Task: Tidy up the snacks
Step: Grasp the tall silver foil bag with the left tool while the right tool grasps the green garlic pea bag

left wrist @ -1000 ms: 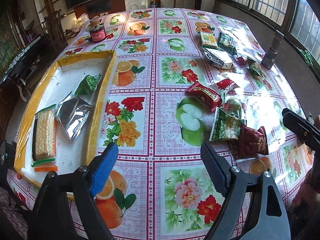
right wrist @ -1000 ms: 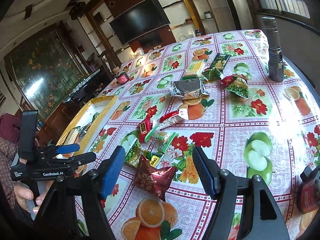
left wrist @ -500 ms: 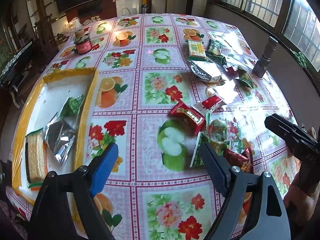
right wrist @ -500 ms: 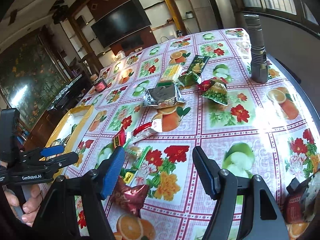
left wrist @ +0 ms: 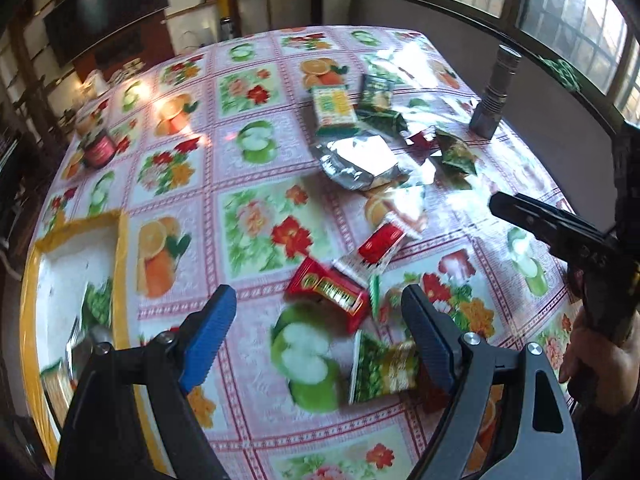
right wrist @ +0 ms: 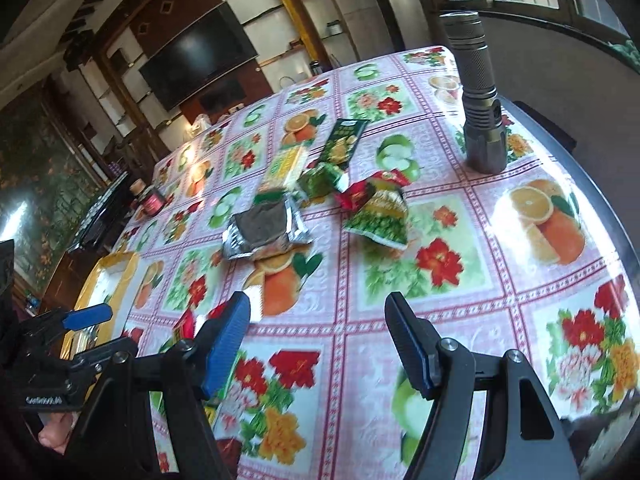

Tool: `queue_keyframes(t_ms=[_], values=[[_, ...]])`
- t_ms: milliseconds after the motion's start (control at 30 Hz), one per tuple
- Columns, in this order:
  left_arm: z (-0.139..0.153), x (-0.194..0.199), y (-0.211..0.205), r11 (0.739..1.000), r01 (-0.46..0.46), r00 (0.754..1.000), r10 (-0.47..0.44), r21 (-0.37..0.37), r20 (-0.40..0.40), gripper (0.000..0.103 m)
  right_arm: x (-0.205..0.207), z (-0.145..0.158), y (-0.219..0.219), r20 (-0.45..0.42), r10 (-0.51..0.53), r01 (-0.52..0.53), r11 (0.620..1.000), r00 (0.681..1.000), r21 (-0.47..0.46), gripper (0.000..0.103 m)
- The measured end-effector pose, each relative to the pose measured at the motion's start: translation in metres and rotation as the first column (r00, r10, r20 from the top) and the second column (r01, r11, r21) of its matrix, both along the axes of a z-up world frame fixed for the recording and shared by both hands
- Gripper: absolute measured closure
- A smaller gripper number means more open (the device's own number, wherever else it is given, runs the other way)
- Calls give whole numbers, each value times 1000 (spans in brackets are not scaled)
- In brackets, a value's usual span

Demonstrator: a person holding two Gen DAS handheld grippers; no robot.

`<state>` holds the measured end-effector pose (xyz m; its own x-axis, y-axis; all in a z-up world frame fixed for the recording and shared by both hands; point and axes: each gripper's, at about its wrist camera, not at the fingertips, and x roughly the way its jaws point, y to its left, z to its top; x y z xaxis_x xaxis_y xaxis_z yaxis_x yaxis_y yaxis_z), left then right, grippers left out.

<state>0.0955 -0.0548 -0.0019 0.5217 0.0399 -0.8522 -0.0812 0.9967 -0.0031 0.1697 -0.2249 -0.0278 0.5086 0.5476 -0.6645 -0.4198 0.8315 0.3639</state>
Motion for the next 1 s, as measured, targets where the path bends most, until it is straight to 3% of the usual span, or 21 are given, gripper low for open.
queue_keyframes(t_ms=[133, 333, 633, 867, 1000], values=[[4, 33, -8, 997, 70, 998, -70, 32, 2, 18, 26, -2, 2, -22, -34, 34, 999, 999, -8, 33], [-13, 90, -18, 986, 149, 986, -143, 78, -87, 18, 61, -10, 4, -57, -85, 84, 996, 995, -34, 33], [-46, 149, -51, 925, 306, 945, -267, 226, -188, 18, 89, -25, 5, -114, -94, 89, 995, 989, -45, 33], [-58, 167, -47, 930, 300, 945, -260, 210, -200, 16, 95, -24, 14, -64, -82, 74, 989, 995, -124, 33], [-58, 168, -45, 938, 290, 950, -257, 192, -178, 23, 97, -25, 19, -32, -76, 70, 984, 997, -165, 45]])
